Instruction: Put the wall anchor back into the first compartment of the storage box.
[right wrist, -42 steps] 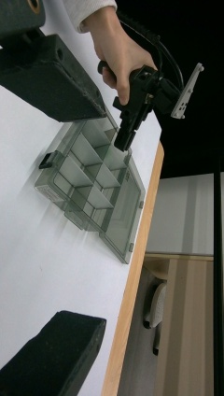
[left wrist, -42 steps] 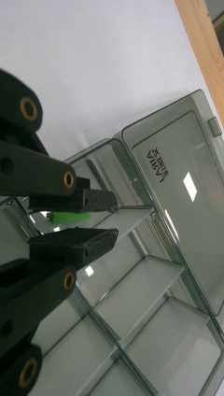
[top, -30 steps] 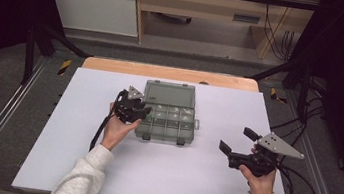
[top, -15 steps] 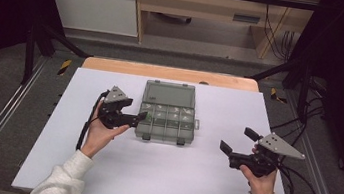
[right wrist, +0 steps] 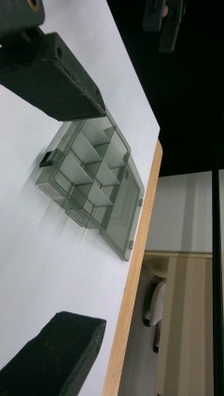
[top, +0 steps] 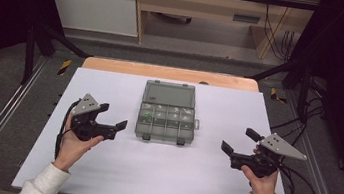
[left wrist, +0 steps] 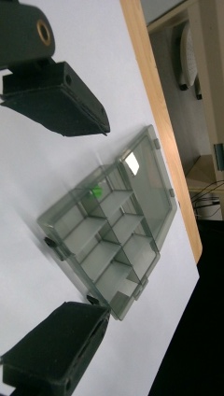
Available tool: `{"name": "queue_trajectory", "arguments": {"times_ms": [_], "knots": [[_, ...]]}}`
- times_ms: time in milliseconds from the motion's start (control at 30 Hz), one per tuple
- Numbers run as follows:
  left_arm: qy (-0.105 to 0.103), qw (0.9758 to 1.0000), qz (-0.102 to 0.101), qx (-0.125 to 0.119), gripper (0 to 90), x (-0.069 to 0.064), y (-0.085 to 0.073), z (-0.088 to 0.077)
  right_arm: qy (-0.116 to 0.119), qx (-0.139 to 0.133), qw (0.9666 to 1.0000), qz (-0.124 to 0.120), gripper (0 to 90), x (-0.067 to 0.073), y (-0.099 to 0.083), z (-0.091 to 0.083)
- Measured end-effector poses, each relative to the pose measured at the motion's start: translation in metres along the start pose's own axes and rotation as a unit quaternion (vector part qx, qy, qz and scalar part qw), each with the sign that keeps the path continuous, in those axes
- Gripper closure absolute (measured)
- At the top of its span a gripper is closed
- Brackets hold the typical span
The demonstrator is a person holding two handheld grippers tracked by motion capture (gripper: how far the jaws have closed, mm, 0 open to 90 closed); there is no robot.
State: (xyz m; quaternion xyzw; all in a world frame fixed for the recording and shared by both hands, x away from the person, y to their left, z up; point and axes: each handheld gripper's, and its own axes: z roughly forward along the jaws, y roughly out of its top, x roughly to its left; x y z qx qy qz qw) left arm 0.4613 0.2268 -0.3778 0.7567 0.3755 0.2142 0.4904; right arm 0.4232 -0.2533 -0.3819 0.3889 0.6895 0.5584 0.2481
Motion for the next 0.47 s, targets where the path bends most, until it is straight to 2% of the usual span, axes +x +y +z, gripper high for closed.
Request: {"name": "queue_trajectory", "arguments": {"times_ms": [267, 467], "knots": [[0.010, 0.9997, -0.020, -0.012, 9.3, 0.011, -0.019, -0.014, 0.000, 0.003, 1.0000, 0.002, 1.9, 0.000, -0.002, 0.001], [0.023, 0.9992, -0.028, -0.014, 8.7, 0.016, -0.026, -0.020, 0.001, 0.004, 1.0000, 0.004, 1.9, -0.001, -0.003, 0.000]]}}
